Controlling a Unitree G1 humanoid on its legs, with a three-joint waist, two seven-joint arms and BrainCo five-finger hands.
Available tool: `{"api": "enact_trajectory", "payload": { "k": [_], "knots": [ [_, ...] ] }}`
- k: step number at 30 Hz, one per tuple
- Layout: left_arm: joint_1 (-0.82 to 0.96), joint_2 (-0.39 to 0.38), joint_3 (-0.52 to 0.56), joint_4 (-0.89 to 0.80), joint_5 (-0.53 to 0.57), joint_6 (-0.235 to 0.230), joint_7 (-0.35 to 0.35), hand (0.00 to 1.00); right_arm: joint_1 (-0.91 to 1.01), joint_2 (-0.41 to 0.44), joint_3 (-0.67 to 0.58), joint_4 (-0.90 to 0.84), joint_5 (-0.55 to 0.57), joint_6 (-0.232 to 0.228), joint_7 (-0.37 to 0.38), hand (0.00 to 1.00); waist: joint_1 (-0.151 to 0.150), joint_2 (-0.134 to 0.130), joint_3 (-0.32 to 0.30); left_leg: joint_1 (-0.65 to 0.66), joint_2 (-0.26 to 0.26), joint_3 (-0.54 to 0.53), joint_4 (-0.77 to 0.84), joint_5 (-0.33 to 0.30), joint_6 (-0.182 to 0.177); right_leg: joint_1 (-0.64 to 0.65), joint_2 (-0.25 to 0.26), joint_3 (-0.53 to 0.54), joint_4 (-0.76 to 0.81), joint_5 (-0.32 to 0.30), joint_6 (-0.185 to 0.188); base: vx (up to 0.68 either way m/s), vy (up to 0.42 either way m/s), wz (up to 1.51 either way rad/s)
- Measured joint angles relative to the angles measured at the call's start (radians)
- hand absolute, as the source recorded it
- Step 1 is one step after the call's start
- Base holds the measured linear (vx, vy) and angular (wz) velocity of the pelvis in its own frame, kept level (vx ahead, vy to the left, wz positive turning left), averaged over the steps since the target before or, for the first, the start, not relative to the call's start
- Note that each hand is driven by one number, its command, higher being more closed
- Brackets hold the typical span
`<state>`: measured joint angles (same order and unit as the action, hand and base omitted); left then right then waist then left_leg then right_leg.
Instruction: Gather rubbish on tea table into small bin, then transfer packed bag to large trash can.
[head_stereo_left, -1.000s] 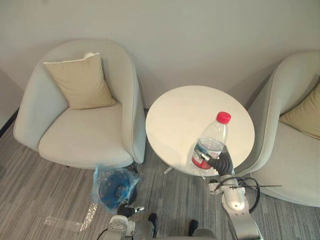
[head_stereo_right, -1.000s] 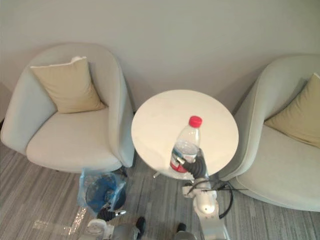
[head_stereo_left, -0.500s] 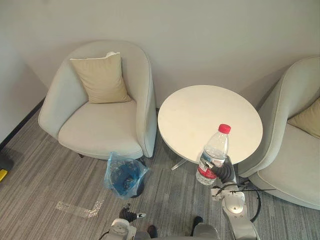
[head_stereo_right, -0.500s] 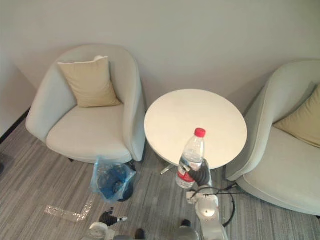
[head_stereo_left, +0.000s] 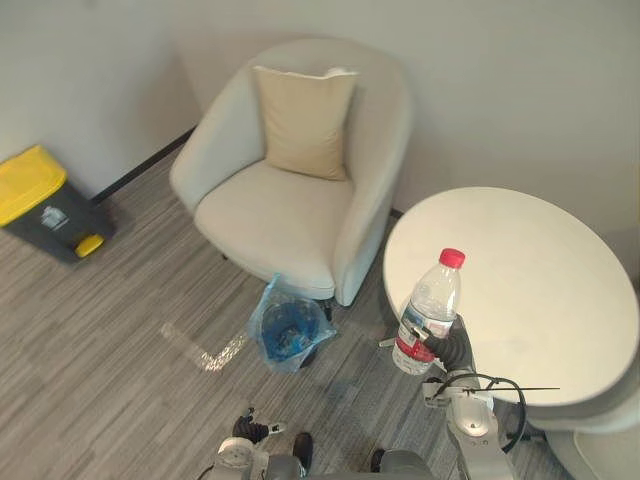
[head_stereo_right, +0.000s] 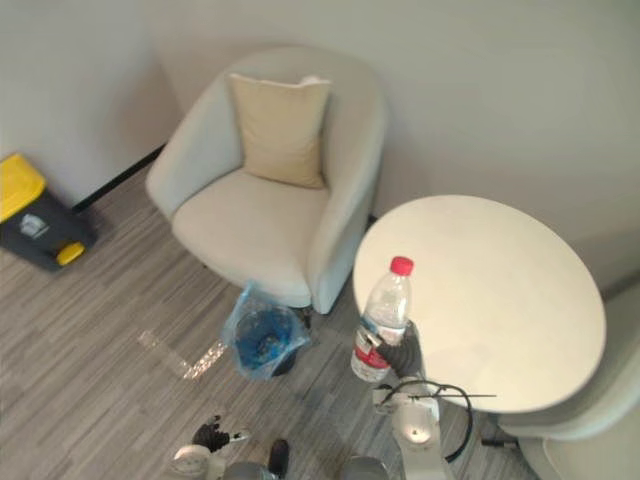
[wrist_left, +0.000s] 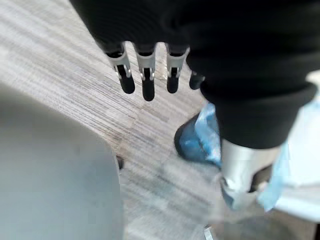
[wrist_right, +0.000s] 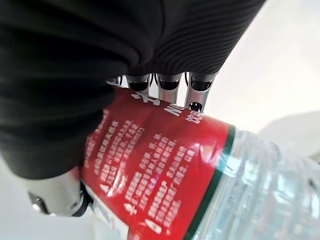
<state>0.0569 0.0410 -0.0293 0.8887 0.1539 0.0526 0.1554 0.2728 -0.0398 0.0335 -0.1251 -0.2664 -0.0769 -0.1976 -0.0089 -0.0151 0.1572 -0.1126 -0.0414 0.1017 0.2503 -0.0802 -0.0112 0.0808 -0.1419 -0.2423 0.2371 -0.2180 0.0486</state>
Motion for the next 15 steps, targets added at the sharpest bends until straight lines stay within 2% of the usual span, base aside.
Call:
{"api": "enact_trajectory", "payload": {
  "k": [1,4,6,8,10,11,12,13,14,15],
  "knots": [
    [0.000,0.000,0.000,-0.005,0.000,0.000,0.002,0.00,-0.002,0.001,-0.003,-0.001,0.000,0.000,-0.001,1.00,0.010,-0.004,-0.001,0.008,0.000,0.038,-0.014,0.000,0.000,0.025,0.000,-0.012,-0.027,0.003,0.003,0.07,0.034,0.56],
    [0.000,-0.002,0.000,-0.006,0.000,0.002,0.015,0.00,-0.021,0.009,-0.002,0.002,0.000,0.000,-0.001,1.00,0.016,-0.005,-0.003,0.012,-0.002,0.057,-0.058,0.003,0.003,0.025,0.005,-0.026,-0.058,0.009,0.013,0.05,0.010,0.25],
    [-0.006,0.001,0.000,0.006,0.002,0.001,0.016,0.00,-0.053,0.023,-0.001,0.071,-0.001,0.000,-0.005,1.00,0.018,-0.004,-0.003,0.031,0.000,0.057,-0.113,0.022,0.025,0.027,0.019,-0.017,-0.087,0.038,0.016,0.07,0.005,0.12],
    [-0.007,0.002,0.001,0.011,-0.001,0.001,0.017,0.00,-0.067,0.035,0.012,0.112,-0.004,0.008,-0.005,1.00,0.026,-0.005,-0.004,0.068,0.002,0.074,-0.146,0.024,0.028,0.032,0.021,0.009,-0.068,0.040,0.019,0.04,0.017,-0.23],
    [-0.007,0.004,0.000,0.034,-0.003,0.000,0.018,0.00,-0.064,0.034,0.033,0.147,-0.008,0.008,-0.005,1.00,0.021,0.001,-0.006,0.116,0.008,0.084,-0.181,0.028,0.034,0.008,0.022,0.033,0.026,0.040,0.019,0.02,0.031,-0.33],
    [-0.008,0.006,-0.009,0.052,-0.006,0.000,0.018,0.00,-0.051,0.030,0.048,0.151,-0.008,0.009,-0.003,1.00,0.016,0.010,-0.010,0.134,0.014,0.083,-0.199,0.028,0.034,-0.040,0.020,0.041,0.136,0.040,0.019,0.02,0.051,-0.14],
    [-0.011,0.018,-0.034,0.065,-0.011,0.000,0.018,0.00,-0.035,0.025,0.057,0.147,-0.008,0.009,0.000,1.00,0.009,0.009,-0.011,0.158,0.015,0.078,-0.229,0.023,0.040,-0.125,0.008,0.064,0.317,0.043,0.016,0.02,0.054,-0.04],
    [-0.012,0.023,-0.044,0.071,-0.011,0.000,0.017,0.00,-0.030,0.019,0.059,0.145,-0.008,0.009,0.000,1.00,0.005,0.007,-0.009,0.173,0.014,0.069,-0.243,0.010,0.052,-0.164,0.001,0.077,0.404,0.050,0.008,0.05,0.034,0.14],
    [-0.022,0.036,-0.049,0.085,-0.011,0.003,0.017,0.00,-0.025,0.021,0.059,0.151,-0.009,0.011,0.001,1.00,-0.001,-0.007,0.002,0.189,0.003,0.054,-0.247,0.008,0.052,-0.226,-0.006,0.121,0.512,0.017,-0.007,0.06,-0.013,0.43],
    [-0.031,0.041,-0.048,0.101,-0.011,0.005,0.017,0.00,-0.011,0.019,0.066,0.151,-0.010,0.012,0.002,1.00,-0.006,-0.012,-0.001,0.195,0.000,0.030,-0.245,0.007,0.054,-0.258,0.005,0.167,0.531,-0.043,-0.001,0.06,-0.032,0.52]
  ]
}}
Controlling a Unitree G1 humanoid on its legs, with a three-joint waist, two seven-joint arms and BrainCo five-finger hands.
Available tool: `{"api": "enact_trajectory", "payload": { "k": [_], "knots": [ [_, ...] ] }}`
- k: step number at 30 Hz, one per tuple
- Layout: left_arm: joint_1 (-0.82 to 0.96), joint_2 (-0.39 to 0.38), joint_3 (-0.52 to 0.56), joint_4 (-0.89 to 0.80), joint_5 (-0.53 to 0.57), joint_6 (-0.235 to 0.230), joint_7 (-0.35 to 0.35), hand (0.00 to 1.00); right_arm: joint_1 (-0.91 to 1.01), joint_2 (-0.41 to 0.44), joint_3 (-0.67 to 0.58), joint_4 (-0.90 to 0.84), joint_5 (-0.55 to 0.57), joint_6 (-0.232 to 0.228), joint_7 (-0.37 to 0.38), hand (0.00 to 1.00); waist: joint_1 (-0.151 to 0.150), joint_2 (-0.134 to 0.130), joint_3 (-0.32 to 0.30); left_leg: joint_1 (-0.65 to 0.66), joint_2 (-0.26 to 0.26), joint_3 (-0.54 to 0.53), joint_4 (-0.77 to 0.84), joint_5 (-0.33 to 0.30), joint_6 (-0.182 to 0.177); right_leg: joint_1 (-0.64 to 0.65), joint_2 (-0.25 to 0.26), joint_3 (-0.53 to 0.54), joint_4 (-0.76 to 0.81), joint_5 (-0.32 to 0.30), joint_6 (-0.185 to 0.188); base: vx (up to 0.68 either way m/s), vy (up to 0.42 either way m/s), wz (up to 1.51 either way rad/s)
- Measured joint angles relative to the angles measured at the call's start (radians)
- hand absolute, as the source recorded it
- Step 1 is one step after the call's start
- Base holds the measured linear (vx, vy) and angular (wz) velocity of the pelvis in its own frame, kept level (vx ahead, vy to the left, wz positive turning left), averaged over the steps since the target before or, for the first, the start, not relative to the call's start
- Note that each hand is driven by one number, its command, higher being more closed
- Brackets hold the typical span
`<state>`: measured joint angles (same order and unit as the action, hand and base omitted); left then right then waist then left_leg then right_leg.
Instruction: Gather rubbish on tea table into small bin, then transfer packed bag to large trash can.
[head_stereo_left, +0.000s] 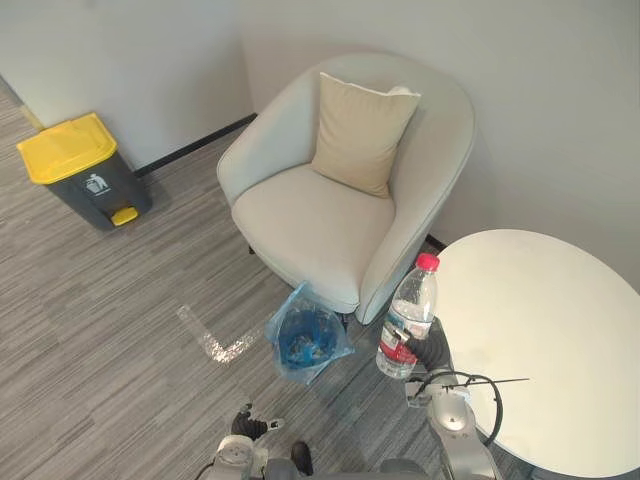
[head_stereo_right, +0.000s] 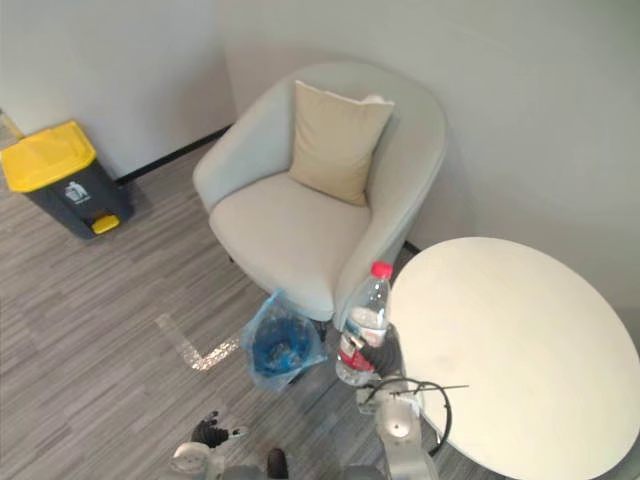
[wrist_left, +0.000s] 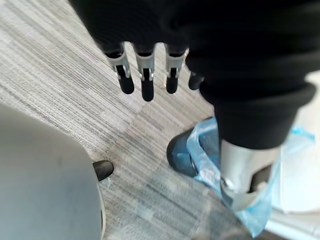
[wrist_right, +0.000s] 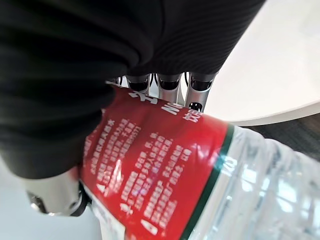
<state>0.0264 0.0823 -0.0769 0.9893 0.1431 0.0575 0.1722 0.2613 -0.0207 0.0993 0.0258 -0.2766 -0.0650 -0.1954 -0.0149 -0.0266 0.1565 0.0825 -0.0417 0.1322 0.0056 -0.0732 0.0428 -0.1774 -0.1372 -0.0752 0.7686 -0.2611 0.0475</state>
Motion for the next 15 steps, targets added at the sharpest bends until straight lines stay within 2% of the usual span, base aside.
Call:
{"api": "enact_trajectory", "payload": {
  "k": [3,4,5,6,7,9,10,12,15],
  "knots": [
    [0.000,-0.003,0.014,0.004,0.001,0.001,0.000,0.00,-0.005,0.001,0.002,0.001,0.000,0.000,0.001,1.00,-0.002,0.002,0.002,0.025,0.004,-0.041,0.000,0.000,0.000,-0.004,0.015,0.076,-0.142,-0.032,0.014,0.06,-0.061,0.55],
    [0.003,-0.006,0.031,0.003,0.001,0.000,0.000,0.00,-0.007,0.002,0.002,0.000,0.000,0.000,0.001,1.00,0.003,0.002,-0.001,0.022,0.014,-0.065,0.017,-0.010,-0.016,0.000,0.028,0.122,-0.276,-0.011,0.024,0.07,-0.110,0.50],
    [0.006,-0.006,0.040,0.003,0.001,0.000,0.000,0.00,-0.006,0.004,0.003,0.000,0.000,0.000,0.001,1.00,0.005,-0.003,-0.004,0.019,0.013,-0.066,0.021,-0.014,-0.023,0.009,0.032,0.136,-0.315,0.010,0.022,0.07,-0.149,0.51],
    [0.010,0.001,0.063,0.001,0.002,-0.001,-0.001,0.00,0.002,0.016,0.005,0.000,0.001,0.000,0.001,1.00,0.007,-0.027,-0.008,0.008,0.001,-0.088,0.055,-0.038,-0.041,0.017,0.014,0.148,-0.403,0.099,0.007,0.06,-0.139,0.37],
    [0.006,0.004,0.080,0.002,0.002,-0.002,0.000,0.00,0.004,0.020,0.005,0.003,0.002,0.000,0.001,1.00,0.012,-0.046,-0.010,0.005,-0.005,-0.100,0.077,-0.056,-0.052,0.032,-0.004,0.137,-0.420,0.103,0.041,0.07,-0.176,0.40],
    [0.021,-0.019,0.093,0.004,0.002,0.000,0.000,0.00,0.018,0.008,0.005,0.000,0.001,0.005,0.004,1.00,0.016,-0.016,-0.026,0.004,0.032,-0.109,0.083,-0.069,-0.072,0.057,0.022,0.103,-0.454,0.102,0.034,0.12,-0.227,0.25],
    [0.029,-0.026,0.092,0.005,0.002,-0.002,0.000,0.00,0.020,-0.004,-0.001,0.001,0.001,0.005,0.005,1.00,0.016,0.010,-0.039,0.002,0.053,-0.123,0.079,-0.072,-0.082,0.073,0.040,0.083,-0.481,0.109,0.022,0.15,-0.209,0.21],
    [0.033,-0.038,0.091,0.009,0.003,-0.001,0.000,0.00,0.022,-0.029,-0.001,0.001,0.002,0.005,0.012,1.00,0.015,0.030,-0.050,0.005,0.073,-0.142,0.062,-0.068,-0.094,0.090,0.058,0.060,-0.507,0.113,0.015,0.12,-0.136,0.28],
    [0.029,-0.035,0.086,0.015,0.012,-0.001,-0.002,0.00,0.018,-0.040,-0.011,0.018,0.002,0.005,0.024,1.00,0.015,0.035,-0.052,0.006,0.093,-0.198,0.036,-0.057,-0.111,0.130,0.074,0.001,-0.553,0.122,0.001,0.13,-0.100,0.48]
  ]
}}
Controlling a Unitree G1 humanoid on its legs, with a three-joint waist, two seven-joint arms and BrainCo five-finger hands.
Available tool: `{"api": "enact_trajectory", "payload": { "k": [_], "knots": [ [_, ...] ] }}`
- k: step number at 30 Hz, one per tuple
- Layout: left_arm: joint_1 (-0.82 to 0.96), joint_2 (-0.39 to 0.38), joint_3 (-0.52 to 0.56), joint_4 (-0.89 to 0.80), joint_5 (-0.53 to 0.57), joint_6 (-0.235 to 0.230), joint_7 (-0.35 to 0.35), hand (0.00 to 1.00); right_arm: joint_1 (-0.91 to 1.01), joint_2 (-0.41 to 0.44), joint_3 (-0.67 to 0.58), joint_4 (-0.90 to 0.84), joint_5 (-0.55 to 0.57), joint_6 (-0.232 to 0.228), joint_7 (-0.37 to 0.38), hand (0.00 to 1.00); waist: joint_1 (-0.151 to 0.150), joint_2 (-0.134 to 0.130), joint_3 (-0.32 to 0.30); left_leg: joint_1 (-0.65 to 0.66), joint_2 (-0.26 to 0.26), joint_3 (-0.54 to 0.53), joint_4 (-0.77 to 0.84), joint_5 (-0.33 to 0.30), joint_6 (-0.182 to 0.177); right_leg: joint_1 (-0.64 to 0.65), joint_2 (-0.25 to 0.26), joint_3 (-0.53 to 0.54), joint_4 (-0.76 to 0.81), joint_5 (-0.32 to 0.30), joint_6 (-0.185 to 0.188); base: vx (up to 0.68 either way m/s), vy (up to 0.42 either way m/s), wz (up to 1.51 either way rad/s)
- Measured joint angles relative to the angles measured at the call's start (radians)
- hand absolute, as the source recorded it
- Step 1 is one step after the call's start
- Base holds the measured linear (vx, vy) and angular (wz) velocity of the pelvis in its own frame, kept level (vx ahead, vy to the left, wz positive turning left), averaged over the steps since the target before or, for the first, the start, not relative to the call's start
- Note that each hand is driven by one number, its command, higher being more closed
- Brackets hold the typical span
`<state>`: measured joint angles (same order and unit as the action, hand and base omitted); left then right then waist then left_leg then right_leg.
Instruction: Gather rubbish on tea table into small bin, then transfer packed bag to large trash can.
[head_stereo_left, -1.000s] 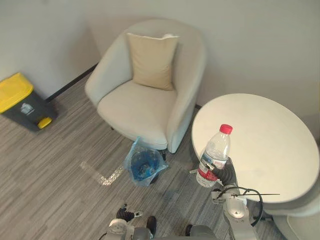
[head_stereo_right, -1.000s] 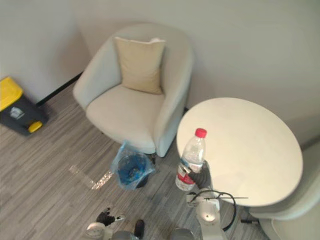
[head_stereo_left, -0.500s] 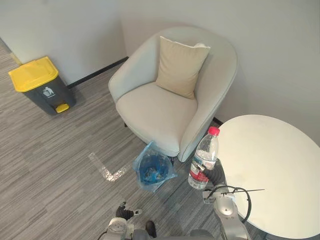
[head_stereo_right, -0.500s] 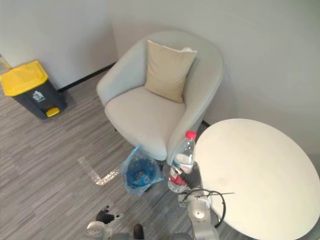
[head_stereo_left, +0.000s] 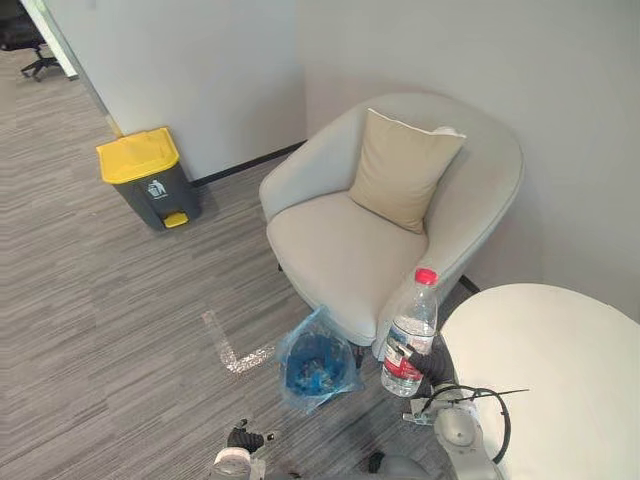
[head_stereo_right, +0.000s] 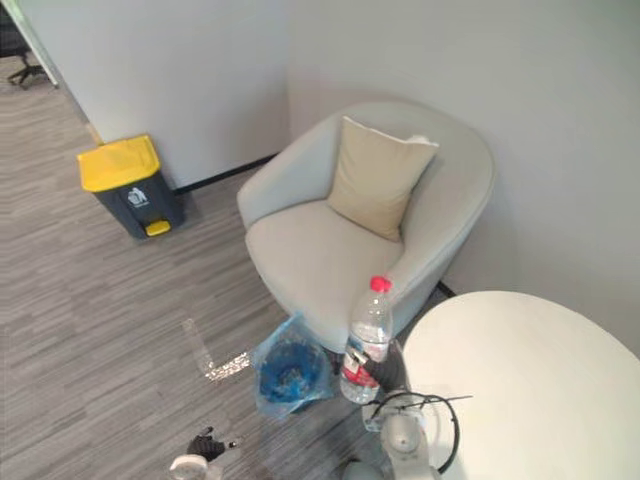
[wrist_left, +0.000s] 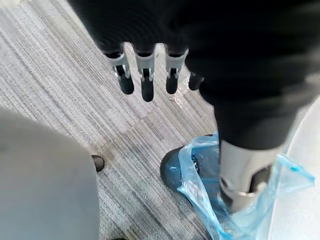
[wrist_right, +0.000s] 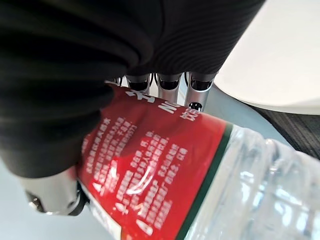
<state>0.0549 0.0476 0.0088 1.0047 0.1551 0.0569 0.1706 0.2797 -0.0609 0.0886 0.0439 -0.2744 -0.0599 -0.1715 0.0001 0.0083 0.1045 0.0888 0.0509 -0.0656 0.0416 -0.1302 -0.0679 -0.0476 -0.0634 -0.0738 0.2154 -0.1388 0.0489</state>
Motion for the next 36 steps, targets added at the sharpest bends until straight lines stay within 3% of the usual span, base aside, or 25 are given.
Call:
{"api": "enact_trajectory", "payload": {
  "k": [7,10,15,20,25,31,36],
  "knots": [
    [-0.015,0.020,-0.032,0.000,-0.012,-0.001,0.005,0.00,-0.064,-0.019,0.012,0.131,-0.001,-0.002,0.003,1.00,0.006,-0.015,0.010,-0.058,-0.011,-0.072,0.029,0.003,-0.004,0.019,-0.013,-0.080,-0.037,0.003,-0.003,0.07,-0.017,0.38],
    [-0.052,0.019,-0.030,-0.002,-0.050,-0.003,0.032,0.00,-0.127,-0.039,0.036,0.156,-0.002,-0.002,-0.006,1.00,0.013,-0.014,0.079,-0.139,-0.035,-0.089,0.115,0.003,-0.004,-0.016,-0.039,-0.114,0.006,0.002,-0.003,-0.06,0.021,0.47],
    [-0.127,0.007,-0.012,-0.062,-0.120,-0.003,0.077,0.00,-0.259,-0.057,0.083,0.160,-0.001,-0.007,-0.049,1.00,0.029,-0.017,0.184,-0.409,-0.079,-0.107,0.303,0.001,-0.005,-0.254,-0.096,-0.159,0.204,-0.055,-0.014,-0.16,0.004,0.54],
    [-0.170,-0.009,0.042,-0.129,-0.171,-0.021,0.114,0.00,-0.361,-0.056,0.117,0.160,-0.001,-0.006,-0.092,1.00,0.061,-0.022,0.236,-0.607,-0.064,-0.048,0.410,-0.034,-0.004,-0.448,-0.123,-0.171,0.346,-0.097,-0.028,-0.24,-0.008,0.21],
    [-0.230,-0.014,0.077,-0.190,-0.255,-0.041,0.146,0.00,-0.502,-0.067,0.095,0.169,0.001,0.024,-0.152,1.00,0.065,-0.019,0.274,-0.841,-0.055,0.001,0.445,0.014,-0.010,-0.697,-0.145,-0.155,0.420,-0.082,-0.027,-0.17,-0.005,0.07],
    [-0.295,-0.024,0.090,-0.226,-0.296,-0.067,0.162,0.00,-0.683,-0.113,0.069,0.170,0.002,0.035,-0.203,1.00,0.077,-0.019,0.305,-0.997,-0.059,-0.009,0.472,0.050,-0.014,-0.851,-0.155,-0.163,0.465,-0.064,-0.047,-0.02,0.011,0.12],
    [-0.324,-0.029,0.049,-0.290,-0.297,-0.096,0.181,0.00,-0.867,-0.201,0.042,0.204,0.003,0.035,-0.249,1.00,0.098,-0.013,0.314,-1.121,-0.065,-0.020,0.507,0.053,-0.017,-0.972,-0.163,-0.162,0.502,-0.065,-0.047,0.03,0.012,0.09]
  ]
}}
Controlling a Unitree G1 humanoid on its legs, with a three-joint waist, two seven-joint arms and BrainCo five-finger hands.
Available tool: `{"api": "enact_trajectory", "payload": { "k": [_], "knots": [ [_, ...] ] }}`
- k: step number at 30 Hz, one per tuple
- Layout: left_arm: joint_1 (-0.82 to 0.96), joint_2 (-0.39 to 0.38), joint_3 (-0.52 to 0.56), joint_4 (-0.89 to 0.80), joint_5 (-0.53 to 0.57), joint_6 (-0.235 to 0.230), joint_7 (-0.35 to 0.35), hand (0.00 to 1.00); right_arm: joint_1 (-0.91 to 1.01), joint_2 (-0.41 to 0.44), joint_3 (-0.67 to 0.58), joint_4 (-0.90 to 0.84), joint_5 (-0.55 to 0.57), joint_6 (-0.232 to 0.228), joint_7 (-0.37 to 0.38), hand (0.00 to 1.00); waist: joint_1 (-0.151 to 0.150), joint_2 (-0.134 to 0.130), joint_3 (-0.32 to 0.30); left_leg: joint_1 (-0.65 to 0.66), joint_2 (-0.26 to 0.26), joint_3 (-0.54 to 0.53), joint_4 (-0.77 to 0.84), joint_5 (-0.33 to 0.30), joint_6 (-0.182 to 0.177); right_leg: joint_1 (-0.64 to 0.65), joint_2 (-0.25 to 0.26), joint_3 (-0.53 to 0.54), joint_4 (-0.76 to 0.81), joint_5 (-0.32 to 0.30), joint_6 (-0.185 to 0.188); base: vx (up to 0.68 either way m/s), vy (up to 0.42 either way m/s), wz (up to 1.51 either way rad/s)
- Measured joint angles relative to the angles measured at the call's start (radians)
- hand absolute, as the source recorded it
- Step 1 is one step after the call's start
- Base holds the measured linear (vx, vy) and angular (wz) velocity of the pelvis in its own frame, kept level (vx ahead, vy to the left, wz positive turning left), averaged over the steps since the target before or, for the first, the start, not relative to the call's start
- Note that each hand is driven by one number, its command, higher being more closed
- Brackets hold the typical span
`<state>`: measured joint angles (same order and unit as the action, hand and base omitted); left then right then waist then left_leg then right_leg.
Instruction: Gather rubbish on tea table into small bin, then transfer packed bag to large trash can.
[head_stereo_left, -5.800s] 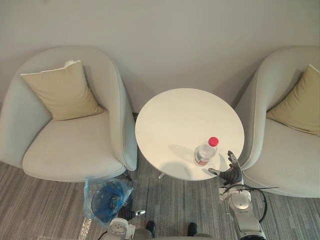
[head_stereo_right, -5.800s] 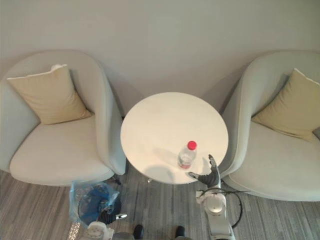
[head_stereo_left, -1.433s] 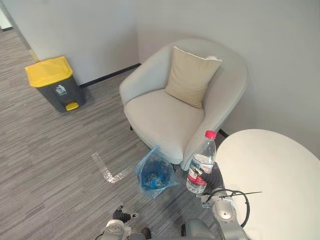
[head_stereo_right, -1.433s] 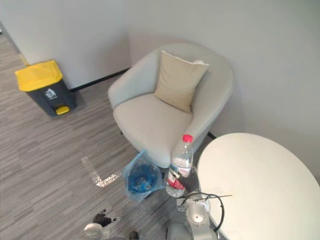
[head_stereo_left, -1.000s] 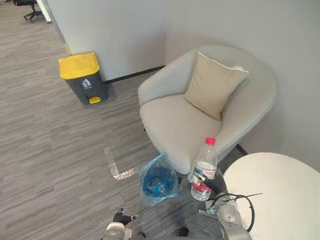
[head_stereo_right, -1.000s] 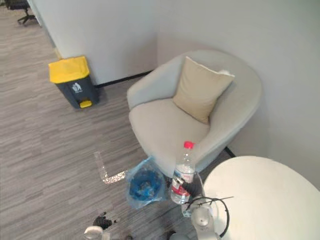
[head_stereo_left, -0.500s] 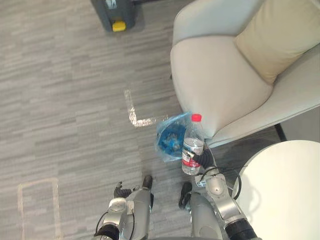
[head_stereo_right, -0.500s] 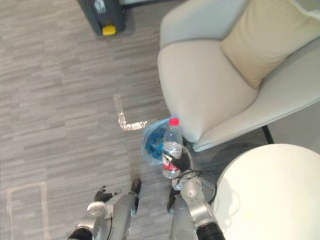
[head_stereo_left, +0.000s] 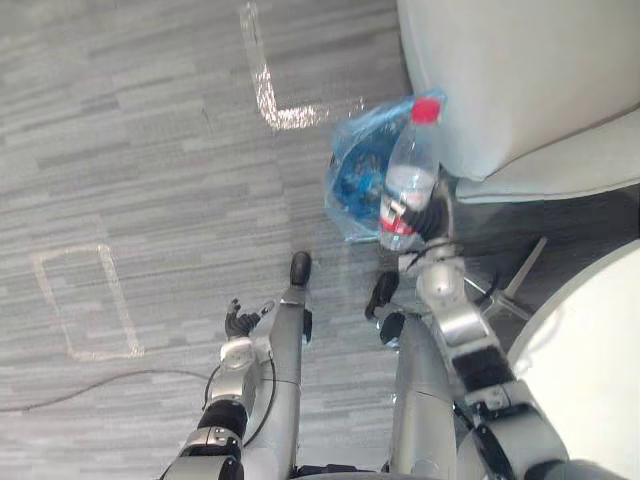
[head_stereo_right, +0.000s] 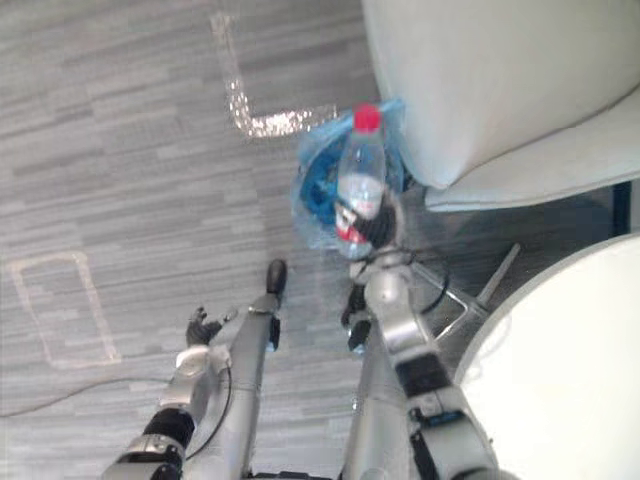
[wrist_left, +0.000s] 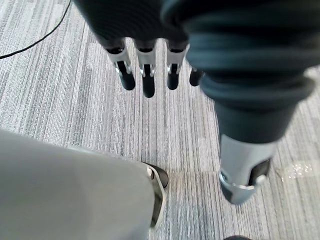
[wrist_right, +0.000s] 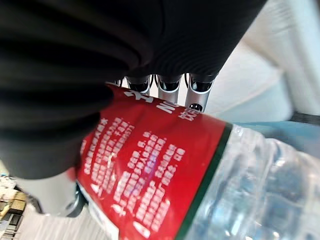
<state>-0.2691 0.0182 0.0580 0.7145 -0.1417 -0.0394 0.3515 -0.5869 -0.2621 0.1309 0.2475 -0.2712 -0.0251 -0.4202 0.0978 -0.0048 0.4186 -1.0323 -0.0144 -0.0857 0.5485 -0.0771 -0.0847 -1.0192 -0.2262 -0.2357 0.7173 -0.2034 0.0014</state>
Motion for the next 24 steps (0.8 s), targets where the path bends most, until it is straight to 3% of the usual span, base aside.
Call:
{"api": "enact_trajectory", "payload": {
  "k": [2,5,13,14,18,24],
  "knots": [
    [0.000,-0.008,-0.015,-0.033,-0.003,-0.015,-0.001,0.00,-0.061,-0.041,-0.010,0.045,0.001,0.001,-0.018,1.00,0.002,0.019,0.013,-0.033,-0.011,-0.011,0.024,0.000,0.000,-0.019,-0.006,0.001,0.027,-0.018,0.008,0.01,0.007,0.35],
    [0.002,-0.016,-0.029,-0.085,-0.026,-0.043,-0.001,0.00,-0.127,-0.093,-0.028,0.095,0.005,0.002,-0.034,1.00,0.019,0.017,0.013,-0.103,-0.024,-0.016,0.048,0.001,-0.002,-0.091,-0.023,0.006,0.080,-0.044,0.013,-0.02,-0.009,0.32],
    [-0.004,-0.008,-0.067,-0.152,-0.056,-0.047,0.016,0.00,-0.249,-0.131,-0.011,0.216,0.007,0.009,-0.051,1.00,0.022,0.014,0.022,-0.179,-0.029,-0.007,0.069,0.003,-0.004,-0.178,-0.032,0.023,0.124,-0.052,0.020,-0.01,-0.005,0.03],
    [-0.005,-0.007,-0.067,-0.161,-0.056,-0.047,0.017,0.00,-0.263,-0.138,-0.009,0.225,0.007,0.008,-0.051,0.00,0.021,0.014,0.022,-0.189,-0.029,-0.007,0.069,0.006,-0.004,-0.189,-0.033,0.023,0.126,-0.052,0.020,-0.02,0.004,0.06],
    [-0.015,-0.003,-0.081,-0.178,-0.056,-0.058,0.017,0.00,-0.340,-0.146,-0.008,0.319,0.017,0.014,-0.052,0.00,0.023,0.014,0.022,-0.223,-0.029,-0.009,0.080,0.014,-0.009,-0.227,-0.034,0.023,0.140,-0.051,0.019,-0.01,0.001,0.05],
    [-0.018,0.003,-0.086,-0.175,-0.056,-0.059,0.017,0.00,-0.374,-0.150,-0.009,0.320,0.039,0.017,-0.063,0.00,0.021,0.014,0.022,-0.225,-0.027,-0.004,0.084,0.017,-0.009,-0.235,-0.033,0.036,0.151,-0.051,0.019,-0.02,0.009,-0.01]
  ]
}}
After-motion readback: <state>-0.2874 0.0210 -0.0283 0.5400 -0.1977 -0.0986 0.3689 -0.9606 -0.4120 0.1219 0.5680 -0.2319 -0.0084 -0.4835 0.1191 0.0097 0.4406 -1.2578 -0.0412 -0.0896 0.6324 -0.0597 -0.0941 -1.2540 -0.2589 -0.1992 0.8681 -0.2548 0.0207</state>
